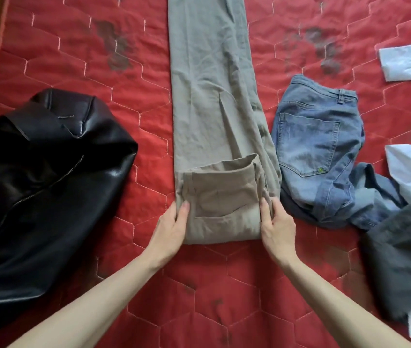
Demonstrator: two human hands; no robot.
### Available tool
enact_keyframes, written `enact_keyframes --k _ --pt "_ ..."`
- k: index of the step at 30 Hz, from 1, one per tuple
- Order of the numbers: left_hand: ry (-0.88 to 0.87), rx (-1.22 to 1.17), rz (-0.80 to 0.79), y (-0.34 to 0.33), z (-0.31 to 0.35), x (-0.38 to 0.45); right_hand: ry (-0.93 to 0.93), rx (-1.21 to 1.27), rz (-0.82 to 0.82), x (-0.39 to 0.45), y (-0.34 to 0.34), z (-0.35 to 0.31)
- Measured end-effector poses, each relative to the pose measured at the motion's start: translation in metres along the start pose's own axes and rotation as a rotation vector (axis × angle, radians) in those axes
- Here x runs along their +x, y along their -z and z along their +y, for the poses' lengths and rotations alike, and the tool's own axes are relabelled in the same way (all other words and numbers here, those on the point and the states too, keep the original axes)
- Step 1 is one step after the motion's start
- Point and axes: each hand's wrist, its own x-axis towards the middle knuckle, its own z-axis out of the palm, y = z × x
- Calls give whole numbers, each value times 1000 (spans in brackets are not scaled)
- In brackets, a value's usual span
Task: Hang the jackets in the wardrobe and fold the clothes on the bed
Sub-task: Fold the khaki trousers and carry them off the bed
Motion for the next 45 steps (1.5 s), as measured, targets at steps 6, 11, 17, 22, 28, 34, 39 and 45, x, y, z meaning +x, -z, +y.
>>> enact_keyframes --k 6,11,17,22,28,34,39,45 --pt "1 105 188 -7 -2 14 -141 -97 4 22 -6 -10" --pt "-72 277 399 -15 19 -3 102 -178 158 6 7 -24" --pt "-705 880 137 -40 24 -4 885 -541 -113 17 -3 -31" --pt "-564 1033 5 -43 9 27 440 -616 -85 16 -26 -10" --pt "-529 1054 -24 -44 3 36 347 -637 -71 15 -39 -10" --pt "-656 1119 -176 -21 6 27 402 -573 -183 19 -28 -8" --pt "-851 1308 -284 18 -17 16 631 -498 -286 19 -7 10" --pt "-753 1329 -188 -5 -17 3 945 -618 -389 18 26 39"
